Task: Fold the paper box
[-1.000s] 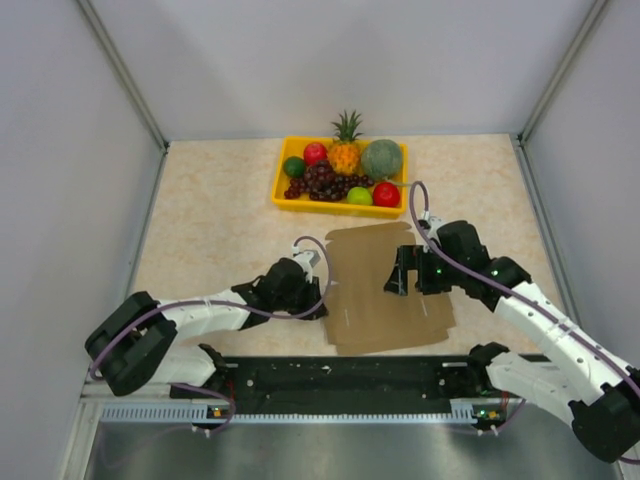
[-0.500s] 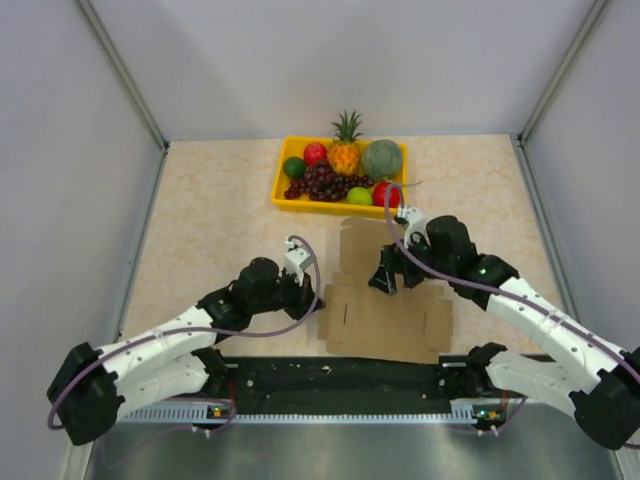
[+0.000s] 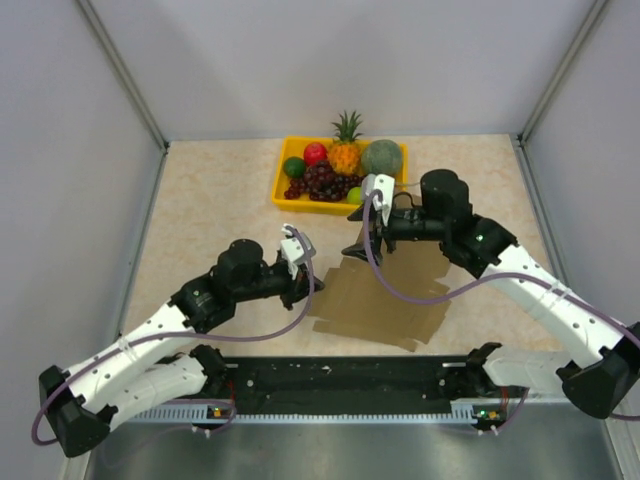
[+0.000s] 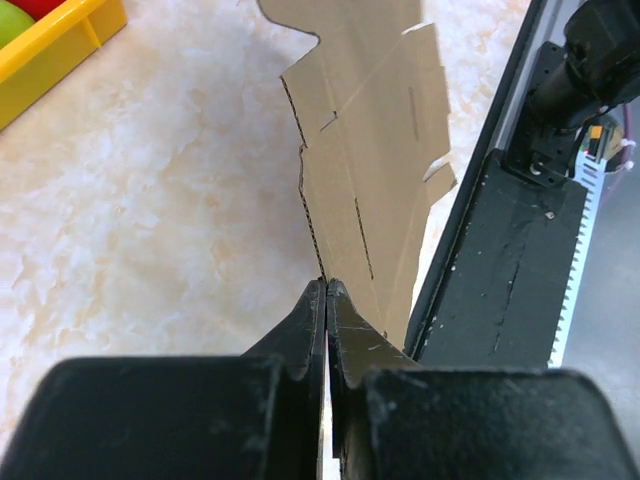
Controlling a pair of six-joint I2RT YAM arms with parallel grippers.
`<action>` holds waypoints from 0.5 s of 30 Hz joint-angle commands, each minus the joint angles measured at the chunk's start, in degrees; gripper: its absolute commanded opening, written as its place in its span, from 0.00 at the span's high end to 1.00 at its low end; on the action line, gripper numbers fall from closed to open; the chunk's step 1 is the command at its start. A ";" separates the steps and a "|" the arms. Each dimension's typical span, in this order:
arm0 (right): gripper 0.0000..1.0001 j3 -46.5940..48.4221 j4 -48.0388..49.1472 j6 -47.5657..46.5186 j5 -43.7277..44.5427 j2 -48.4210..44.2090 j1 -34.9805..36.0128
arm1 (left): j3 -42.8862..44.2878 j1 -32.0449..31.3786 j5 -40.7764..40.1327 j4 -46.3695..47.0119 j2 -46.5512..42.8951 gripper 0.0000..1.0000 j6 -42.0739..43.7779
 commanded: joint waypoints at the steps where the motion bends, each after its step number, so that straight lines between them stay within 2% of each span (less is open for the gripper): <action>1: 0.27 5.53 -3.71 -11.50 -6.04 0.99 2.52 | 4.17 -0.15 -1.35 -3.82 1.73 1.00 6.20; 3: 0.30 5.63 -6.25 -17.81 -9.62 2.23 2.61 | 4.96 -0.06 -1.61 -4.26 1.91 1.00 7.70; 7: 0.37 6.67 -9.15 -22.59 -12.37 3.63 2.96 | 8.73 -0.06 -2.14 -7.76 3.74 1.00 11.65; 10: 0.44 9.65 -14.06 -25.67 -11.67 5.83 3.40 | 10.76 -0.15 -3.63 -9.97 4.80 1.00 13.59; 15: 0.53 10.72 -14.96 -28.74 -9.22 7.85 6.30 | 12.00 -0.15 -3.11 -10.33 4.89 1.00 15.79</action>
